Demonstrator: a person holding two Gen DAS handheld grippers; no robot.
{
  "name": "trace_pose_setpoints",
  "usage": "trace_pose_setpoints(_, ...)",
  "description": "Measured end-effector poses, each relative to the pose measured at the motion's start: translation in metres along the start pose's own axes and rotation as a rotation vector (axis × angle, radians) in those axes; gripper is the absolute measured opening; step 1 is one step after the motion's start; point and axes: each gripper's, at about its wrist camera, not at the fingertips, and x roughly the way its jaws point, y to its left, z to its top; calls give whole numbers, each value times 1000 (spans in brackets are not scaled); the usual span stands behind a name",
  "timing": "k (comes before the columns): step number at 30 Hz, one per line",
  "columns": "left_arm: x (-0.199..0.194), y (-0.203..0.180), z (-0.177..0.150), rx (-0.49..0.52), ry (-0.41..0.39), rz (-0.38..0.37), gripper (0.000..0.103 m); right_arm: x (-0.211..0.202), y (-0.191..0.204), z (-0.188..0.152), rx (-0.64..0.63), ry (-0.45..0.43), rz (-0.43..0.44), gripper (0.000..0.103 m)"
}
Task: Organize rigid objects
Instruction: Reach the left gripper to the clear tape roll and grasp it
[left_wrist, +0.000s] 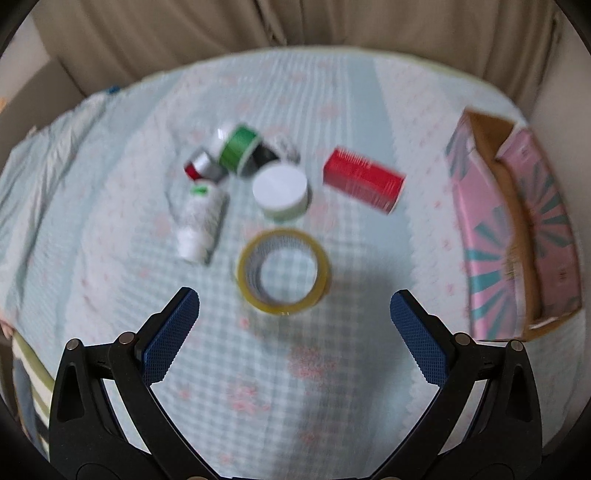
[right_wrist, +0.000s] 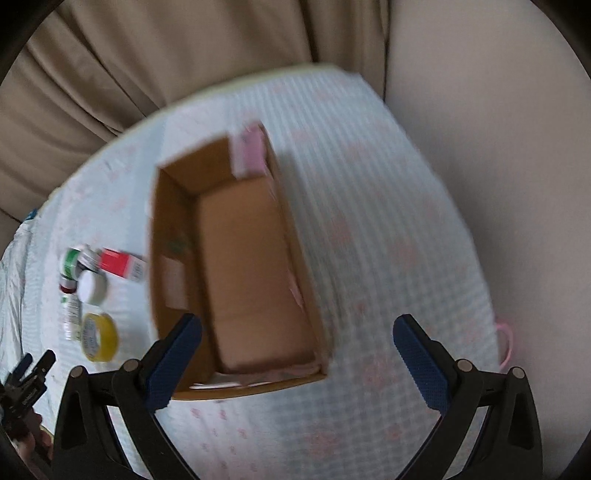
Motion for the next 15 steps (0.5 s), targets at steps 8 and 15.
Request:
trace_pose_setpoints(8, 82, -1, -31, -64, 58, 56, 103, 72, -30, -16, 73, 123, 77, 81)
trace_pose_setpoints(15, 119, 7, -33, -113, 26, 97, 103, 90, -30, -22, 75, 168, 144, 37)
